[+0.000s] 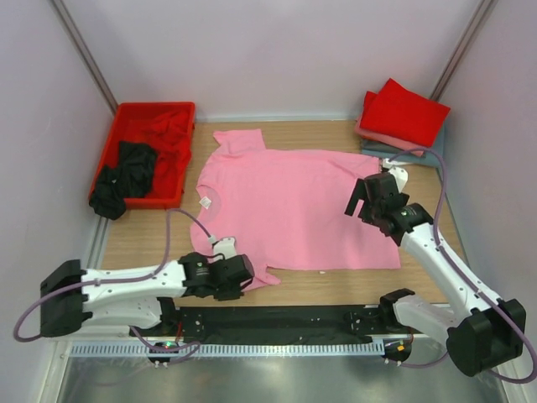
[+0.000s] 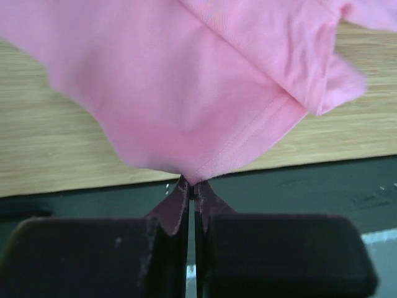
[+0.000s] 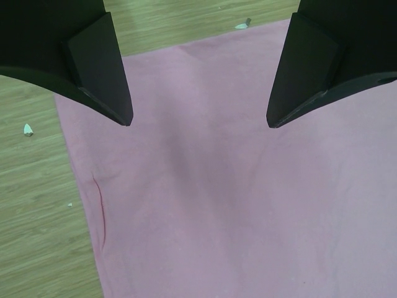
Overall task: Fold and stack the t-shirts
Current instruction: Fold the tshirt
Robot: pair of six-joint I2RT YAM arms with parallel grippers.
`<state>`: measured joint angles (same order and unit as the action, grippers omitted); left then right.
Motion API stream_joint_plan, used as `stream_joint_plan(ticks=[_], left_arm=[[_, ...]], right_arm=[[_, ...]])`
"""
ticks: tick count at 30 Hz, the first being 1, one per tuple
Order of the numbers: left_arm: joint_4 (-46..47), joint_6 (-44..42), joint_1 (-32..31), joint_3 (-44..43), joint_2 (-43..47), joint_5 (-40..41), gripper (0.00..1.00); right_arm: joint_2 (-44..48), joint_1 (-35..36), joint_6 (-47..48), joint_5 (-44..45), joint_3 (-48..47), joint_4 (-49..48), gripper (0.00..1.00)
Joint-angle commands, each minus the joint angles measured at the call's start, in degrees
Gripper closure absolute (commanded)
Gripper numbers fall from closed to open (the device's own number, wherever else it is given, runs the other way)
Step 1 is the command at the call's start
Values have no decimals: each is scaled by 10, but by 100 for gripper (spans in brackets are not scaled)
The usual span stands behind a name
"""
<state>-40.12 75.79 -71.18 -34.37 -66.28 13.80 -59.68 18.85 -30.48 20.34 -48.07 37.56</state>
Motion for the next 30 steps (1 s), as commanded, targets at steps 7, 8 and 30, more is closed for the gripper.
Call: stream_joint_plan(ticks=[7, 8, 30], left_arm=[[-224, 1, -2, -34, 204, 69, 100], [-227, 1, -2, -29, 217, 69, 100], [-196, -13, -1, -4, 324, 91, 100]], right_arm=[[90, -99, -157, -46, 29, 55, 2], [104, -105, -178, -45, 37, 67, 0], [124, -452, -187, -253, 226, 71, 10]])
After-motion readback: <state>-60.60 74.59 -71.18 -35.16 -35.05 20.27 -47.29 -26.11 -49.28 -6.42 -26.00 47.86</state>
